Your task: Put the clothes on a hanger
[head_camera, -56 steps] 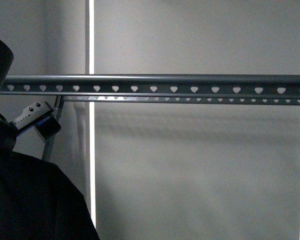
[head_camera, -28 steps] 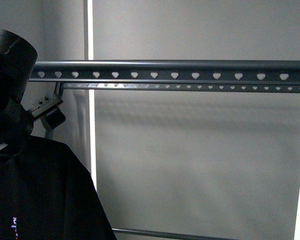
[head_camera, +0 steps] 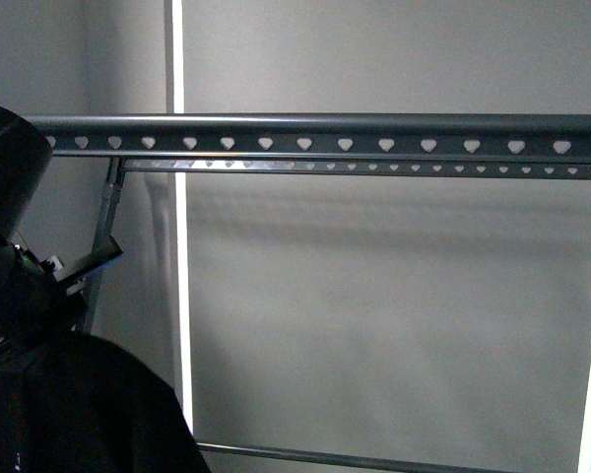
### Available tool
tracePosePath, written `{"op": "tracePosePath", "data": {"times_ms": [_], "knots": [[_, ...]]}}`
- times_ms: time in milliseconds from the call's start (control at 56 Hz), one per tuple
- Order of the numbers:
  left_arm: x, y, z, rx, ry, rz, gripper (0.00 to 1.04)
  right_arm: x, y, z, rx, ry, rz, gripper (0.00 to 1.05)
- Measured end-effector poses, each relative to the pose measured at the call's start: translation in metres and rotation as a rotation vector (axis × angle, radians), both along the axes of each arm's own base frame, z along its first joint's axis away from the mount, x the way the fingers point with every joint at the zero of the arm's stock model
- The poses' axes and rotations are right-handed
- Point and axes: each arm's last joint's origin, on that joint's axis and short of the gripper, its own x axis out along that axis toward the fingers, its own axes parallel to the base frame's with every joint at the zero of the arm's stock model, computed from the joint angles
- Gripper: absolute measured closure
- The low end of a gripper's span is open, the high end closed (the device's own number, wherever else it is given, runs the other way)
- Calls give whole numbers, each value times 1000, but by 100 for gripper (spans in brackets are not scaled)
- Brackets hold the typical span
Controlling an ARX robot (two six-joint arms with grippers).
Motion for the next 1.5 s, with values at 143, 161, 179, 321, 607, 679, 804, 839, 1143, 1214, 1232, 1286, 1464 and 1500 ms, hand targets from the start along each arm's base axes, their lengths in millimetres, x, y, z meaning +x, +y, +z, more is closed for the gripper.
{"op": "tracePosePath", "data": {"times_ms": [143,161,179,321,607,679,804,839,1143,1214,1232,1286,1464,1500], "knots": [[-44,-12,-5,-4,51,-308,101,0,0,0,0,0,1,7],[-53,-13,-5,10,56,-371,101,0,0,0,0,0,1,7],[-58,-14,-4,7,59,-394,101,0,0,0,0,0,2,7],[-116,-16,6,144,45,-792,101,0,0,0,0,0,0,7],[-148,3,29,637,-74,-1234,101,0,0,0,0,0,1,7],[-139,2,32,915,-165,-1394,101,0,0,0,0,0,0,7],[-114,-14,50,1164,-347,-1631,101,0,0,0,0,0,0,7],[-107,-22,56,1216,-411,-1665,101,0,0,0,0,0,0,7],[-59,-64,82,1503,-651,-1690,101,0,0,0,0,0,0,7],[-50,-73,85,1540,-703,-1663,101,0,0,0,0,0,0,7],[-49,-74,85,1547,-712,-1654,101,0,0,0,0,0,1,7],[-46,-77,86,1572,-742,-1630,101,0,0,0,0,0,0,7],[-44,-78,87,1580,-759,-1617,101,0,0,0,0,0,0,7],[-44,-78,87,1580,-759,-1617,101,0,0,0,0,0,0,7]]}}
